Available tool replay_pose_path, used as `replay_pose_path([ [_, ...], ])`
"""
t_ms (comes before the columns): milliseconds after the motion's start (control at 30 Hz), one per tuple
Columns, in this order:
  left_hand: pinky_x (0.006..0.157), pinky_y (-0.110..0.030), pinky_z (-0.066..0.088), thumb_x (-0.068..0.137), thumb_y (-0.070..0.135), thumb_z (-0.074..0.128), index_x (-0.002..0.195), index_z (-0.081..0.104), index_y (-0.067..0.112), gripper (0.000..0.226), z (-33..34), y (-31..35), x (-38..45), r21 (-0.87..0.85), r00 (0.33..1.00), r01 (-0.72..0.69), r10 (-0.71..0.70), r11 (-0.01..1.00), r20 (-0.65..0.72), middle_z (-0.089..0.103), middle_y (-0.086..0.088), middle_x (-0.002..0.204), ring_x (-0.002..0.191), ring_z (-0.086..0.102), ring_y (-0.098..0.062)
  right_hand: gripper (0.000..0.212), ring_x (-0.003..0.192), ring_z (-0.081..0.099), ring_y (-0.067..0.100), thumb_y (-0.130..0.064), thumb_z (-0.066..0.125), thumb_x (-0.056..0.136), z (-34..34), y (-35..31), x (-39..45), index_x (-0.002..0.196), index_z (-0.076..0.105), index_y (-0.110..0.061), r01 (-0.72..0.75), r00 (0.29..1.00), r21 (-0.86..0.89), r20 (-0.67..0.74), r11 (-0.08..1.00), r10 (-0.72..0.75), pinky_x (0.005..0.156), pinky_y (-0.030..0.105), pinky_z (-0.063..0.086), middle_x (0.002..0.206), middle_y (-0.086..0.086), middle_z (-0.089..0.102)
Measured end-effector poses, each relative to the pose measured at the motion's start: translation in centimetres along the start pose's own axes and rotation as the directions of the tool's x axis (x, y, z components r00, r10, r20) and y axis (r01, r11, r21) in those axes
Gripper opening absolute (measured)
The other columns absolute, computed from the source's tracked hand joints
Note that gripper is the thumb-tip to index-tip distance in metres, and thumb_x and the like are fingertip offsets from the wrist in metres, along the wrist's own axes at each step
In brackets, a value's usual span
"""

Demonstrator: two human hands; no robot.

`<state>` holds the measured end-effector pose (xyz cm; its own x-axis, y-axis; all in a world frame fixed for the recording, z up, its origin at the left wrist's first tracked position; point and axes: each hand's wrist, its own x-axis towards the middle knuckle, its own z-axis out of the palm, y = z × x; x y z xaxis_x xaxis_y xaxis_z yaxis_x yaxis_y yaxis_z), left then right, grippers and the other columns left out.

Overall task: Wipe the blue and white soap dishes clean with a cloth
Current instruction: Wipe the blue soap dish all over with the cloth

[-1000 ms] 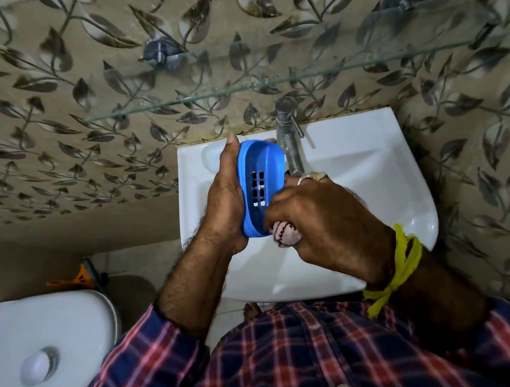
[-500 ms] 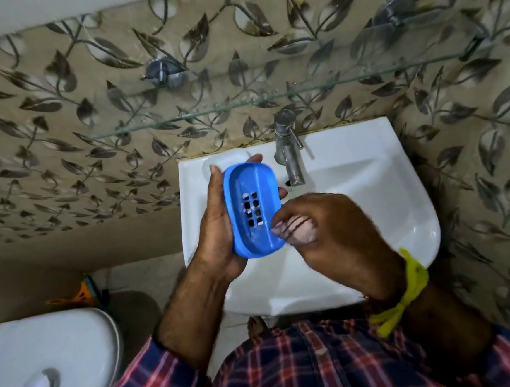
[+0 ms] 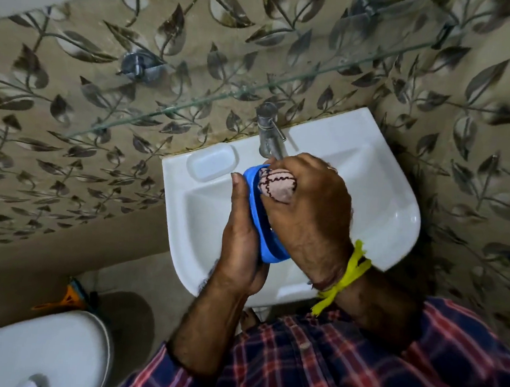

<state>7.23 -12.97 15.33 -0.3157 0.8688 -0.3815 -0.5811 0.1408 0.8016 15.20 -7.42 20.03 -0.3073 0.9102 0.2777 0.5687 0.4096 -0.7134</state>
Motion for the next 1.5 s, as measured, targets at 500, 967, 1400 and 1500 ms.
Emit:
replay_pose_path([
  [500, 0.094, -0.039, 0.059, 0.093, 0.067, 0.036, 0.142, 0.059, 0.017, 0.074, -0.6, 0.6, -1.1, -0.068, 0.997, -0.071, 0.069, 0.995, -0.036, 0.07, -0.012, 0.132, 0.121, 0.068, -0.027, 0.026, 0.095, 0.065, 0.023, -0.009, 0.069, 0.071, -0.7, 0.0, -0.3, 0.097, 0.075, -0.008, 0.239, 0.929, 0.115, 0.262, 0.964, -0.262, 0.084, 0.028, 0.051, 0.097, 0.006, 0.07],
  [967, 0.087, -0.031, 0.059, 0.103, 0.061, 0.027, 0.148, 0.05, 0.018, 0.067, -0.6, 0.5, -0.6, -0.078, 0.996, -0.088, 0.086, 0.993, -0.029, 0.073, -0.005, 0.127, 0.116, 0.071, -0.02, 0.024, 0.088, 0.068, 0.014, 0.006, 0.078, 0.07, 0.4, 0.7, -0.2, 0.092, 0.076, -0.004, 0.166, 0.962, 0.327, 0.154, 0.93, -0.226, 0.082, 0.015, 0.051, 0.09, 0.008, 0.072],
  [1400, 0.092, -0.037, 0.059, 0.101, 0.065, 0.03, 0.136, 0.064, 0.016, 0.069, -0.5, -0.5, -0.5, -0.058, 0.995, -0.075, 0.072, 0.995, -0.064, 0.072, -0.012, 0.128, 0.118, 0.069, -0.025, 0.021, 0.084, 0.068, 0.023, 0.01, 0.072, 0.069, 0.1, 0.4, 1.1, 0.087, 0.077, 0.0, 0.204, 0.955, 0.293, 0.151, 0.934, -0.256, 0.078, 0.038, 0.054, 0.088, 0.012, 0.071],
  [1500, 0.091, -0.037, 0.059, 0.099, 0.066, 0.032, 0.14, 0.061, 0.018, 0.069, -1.4, 0.7, -0.2, -0.132, 0.994, -0.097, 0.089, 0.987, -0.062, 0.072, -0.013, 0.129, 0.119, 0.069, -0.026, 0.027, 0.085, 0.068, 0.023, 0.005, 0.07, 0.065, 0.3, 0.0, 1.0, 0.09, 0.077, -0.003, 0.274, 0.896, 0.317, 0.259, 0.908, -0.361, 0.079, 0.036, 0.054, 0.09, 0.01, 0.072],
])
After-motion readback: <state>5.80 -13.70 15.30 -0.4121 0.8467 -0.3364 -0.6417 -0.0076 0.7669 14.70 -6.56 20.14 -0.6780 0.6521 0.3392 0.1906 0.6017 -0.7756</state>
